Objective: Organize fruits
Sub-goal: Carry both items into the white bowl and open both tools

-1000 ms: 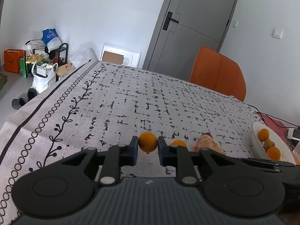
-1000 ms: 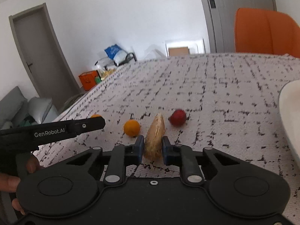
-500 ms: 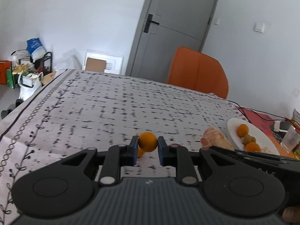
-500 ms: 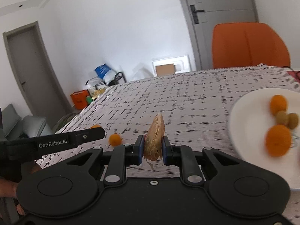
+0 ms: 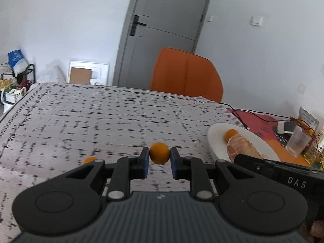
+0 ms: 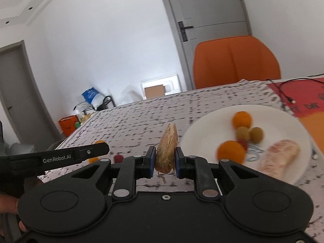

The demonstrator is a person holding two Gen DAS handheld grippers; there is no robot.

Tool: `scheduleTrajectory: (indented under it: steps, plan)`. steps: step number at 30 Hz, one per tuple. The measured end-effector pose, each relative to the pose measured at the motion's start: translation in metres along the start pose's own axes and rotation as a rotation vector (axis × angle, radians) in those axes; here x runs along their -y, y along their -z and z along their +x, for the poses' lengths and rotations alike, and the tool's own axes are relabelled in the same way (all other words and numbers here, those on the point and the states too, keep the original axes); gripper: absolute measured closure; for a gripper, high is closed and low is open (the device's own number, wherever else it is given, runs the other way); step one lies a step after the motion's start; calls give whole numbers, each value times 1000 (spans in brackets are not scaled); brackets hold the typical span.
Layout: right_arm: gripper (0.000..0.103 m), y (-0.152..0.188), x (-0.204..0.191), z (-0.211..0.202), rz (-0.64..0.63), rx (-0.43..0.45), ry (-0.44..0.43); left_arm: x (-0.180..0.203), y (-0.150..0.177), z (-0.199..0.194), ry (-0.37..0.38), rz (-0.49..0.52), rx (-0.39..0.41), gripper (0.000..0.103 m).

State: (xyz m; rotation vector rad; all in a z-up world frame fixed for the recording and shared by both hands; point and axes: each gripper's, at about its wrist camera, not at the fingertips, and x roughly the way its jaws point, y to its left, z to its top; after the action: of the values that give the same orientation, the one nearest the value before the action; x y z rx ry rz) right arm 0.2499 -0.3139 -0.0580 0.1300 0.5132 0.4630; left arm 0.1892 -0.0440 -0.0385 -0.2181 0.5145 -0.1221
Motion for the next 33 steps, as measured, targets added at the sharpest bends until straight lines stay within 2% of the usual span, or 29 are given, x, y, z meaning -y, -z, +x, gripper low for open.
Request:
scheduleTrajectory:
  steps: [22, 33]
  plan:
    - [85, 11, 76, -38, 126, 61, 126, 74, -5, 26, 84, 115, 3, 83]
    - [85, 16, 83, -30, 149, 49, 133, 91, -3, 42, 84, 147, -19, 83]
